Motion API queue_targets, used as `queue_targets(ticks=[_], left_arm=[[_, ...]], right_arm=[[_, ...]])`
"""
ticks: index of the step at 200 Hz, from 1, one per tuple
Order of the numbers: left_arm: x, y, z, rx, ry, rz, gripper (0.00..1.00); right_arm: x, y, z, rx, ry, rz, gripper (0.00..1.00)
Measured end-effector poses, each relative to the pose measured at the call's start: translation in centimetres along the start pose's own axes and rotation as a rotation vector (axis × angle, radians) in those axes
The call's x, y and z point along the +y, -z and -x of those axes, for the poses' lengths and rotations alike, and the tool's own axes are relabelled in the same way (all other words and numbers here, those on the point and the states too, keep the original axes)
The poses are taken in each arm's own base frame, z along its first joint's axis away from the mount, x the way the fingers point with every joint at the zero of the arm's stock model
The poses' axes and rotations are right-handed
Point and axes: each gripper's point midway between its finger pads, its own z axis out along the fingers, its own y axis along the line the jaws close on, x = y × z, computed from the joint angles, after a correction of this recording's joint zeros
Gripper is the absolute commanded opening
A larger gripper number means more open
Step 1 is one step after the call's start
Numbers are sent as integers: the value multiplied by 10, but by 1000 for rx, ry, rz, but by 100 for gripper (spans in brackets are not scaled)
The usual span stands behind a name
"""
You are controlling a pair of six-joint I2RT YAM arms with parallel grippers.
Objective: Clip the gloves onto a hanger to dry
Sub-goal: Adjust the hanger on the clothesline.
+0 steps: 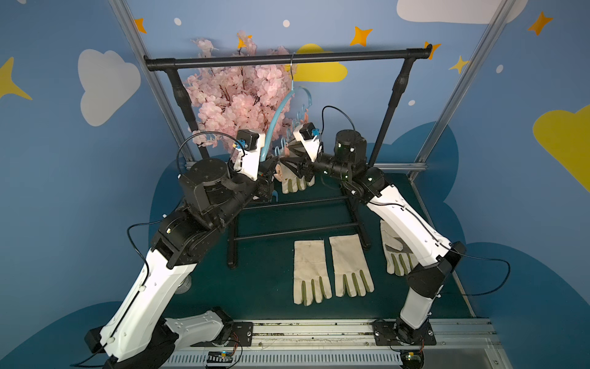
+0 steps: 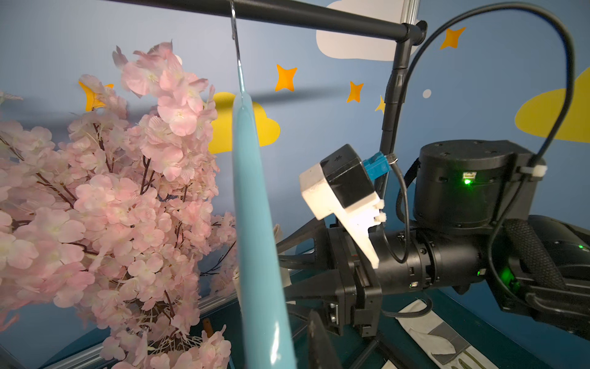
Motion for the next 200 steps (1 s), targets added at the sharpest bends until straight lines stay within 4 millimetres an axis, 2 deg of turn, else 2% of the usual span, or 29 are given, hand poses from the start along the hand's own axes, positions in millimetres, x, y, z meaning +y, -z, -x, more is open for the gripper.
queue_targets(ticks=[46,86,127,144,200], left_arm=[[6,0,-4,17,-13,3,16],[8,1,-5,29,-11,-13,15],[9,3,-2,26,1,-29,13],[9,4,-1,24,5,-34,13],[7,3,-2,33,18,-51,13]], right_arm=[[-7,10,7,-17,-23,74,63],[-13,8,3,-12,-32,133,68],[-11,-1,-5,6,-46,176,67],[-11,-4,-6,7,-46,185,63],[-8,-12,-5,-1,-36,204,64]])
